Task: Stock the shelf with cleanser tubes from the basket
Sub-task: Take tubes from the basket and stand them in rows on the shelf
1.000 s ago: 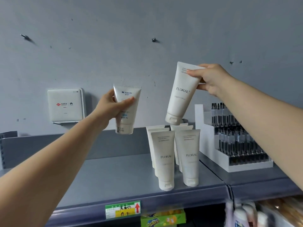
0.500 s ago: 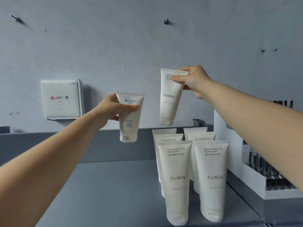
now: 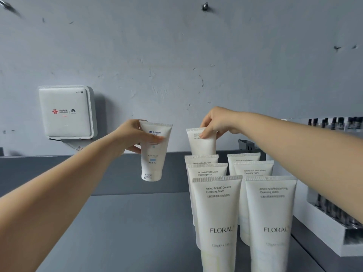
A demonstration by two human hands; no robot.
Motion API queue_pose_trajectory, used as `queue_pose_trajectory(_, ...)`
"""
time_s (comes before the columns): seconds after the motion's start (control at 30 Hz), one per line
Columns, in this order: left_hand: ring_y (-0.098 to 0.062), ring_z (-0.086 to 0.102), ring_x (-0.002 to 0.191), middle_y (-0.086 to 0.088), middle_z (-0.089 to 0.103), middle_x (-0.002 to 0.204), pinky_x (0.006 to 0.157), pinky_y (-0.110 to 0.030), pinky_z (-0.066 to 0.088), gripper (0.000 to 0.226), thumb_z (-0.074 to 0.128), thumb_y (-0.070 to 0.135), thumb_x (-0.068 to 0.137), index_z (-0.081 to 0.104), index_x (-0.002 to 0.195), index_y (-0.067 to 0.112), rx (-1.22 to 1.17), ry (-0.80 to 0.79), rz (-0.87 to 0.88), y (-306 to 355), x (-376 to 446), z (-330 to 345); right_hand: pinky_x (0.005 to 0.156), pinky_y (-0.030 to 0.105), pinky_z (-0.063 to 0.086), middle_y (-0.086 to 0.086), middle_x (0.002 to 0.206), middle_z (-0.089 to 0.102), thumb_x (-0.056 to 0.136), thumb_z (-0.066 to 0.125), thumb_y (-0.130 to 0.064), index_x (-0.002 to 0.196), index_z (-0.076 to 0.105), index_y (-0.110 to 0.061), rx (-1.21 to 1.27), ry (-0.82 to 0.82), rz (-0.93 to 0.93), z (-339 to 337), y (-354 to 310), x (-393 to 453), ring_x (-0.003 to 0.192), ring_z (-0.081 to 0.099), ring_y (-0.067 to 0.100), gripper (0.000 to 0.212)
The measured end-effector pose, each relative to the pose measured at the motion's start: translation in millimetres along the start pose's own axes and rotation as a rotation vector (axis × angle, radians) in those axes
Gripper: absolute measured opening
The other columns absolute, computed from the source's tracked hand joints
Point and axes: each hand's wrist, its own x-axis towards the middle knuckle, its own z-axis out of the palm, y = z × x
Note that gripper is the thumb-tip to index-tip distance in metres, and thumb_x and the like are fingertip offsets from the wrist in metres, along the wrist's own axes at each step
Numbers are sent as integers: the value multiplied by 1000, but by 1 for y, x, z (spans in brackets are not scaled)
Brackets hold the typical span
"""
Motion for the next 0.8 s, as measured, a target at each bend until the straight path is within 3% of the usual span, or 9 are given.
queue_pose_trajectory(0.23,-10,70,70,2,73,78,65,-29,58,18,78,15,73,67,86,17,54,-85,-45,-8,0,1,61,27,56,4,71,60,76,72,-1,69,60,-9,-221,-153,23,17,5,3,65,62,20,16)
queue_pose_trajectory(0.4,-17,71,84,-5,73,91,74,-35,59,32,77,14,74,66,103,8,51,-147,-63,-12,-5,2,58,24,53,0,71,51,80,68,-2,67,57,-12,-352,-213,27,29,8,0,68,52,13,19)
queue_pose_trajectory(0.5,-17,71,82,-5,73,91,71,-33,59,32,75,14,76,64,106,7,58,-175,-65,-13,-9,3,57,23,52,1,72,53,81,65,-1,68,58,-12,-357,-231,30,29,11,-3,74,54,18,19)
queue_pose_trajectory(0.7,-23,70,91,-9,72,99,80,-41,58,36,75,14,76,63,109,7,49,-190,-77,-18,-16,6,54,21,47,-1,70,52,82,64,-1,68,58,-13,-338,-211,15,31,12,-6,65,51,10,19)
queue_pose_trajectory(0.8,-22,70,89,-8,72,98,79,-40,58,33,73,16,78,63,108,8,13,-200,-79,-21,-17,7,59,21,50,0,80,54,85,63,-11,74,60,-14,-397,-249,14,27,8,-7,73,50,10,12)
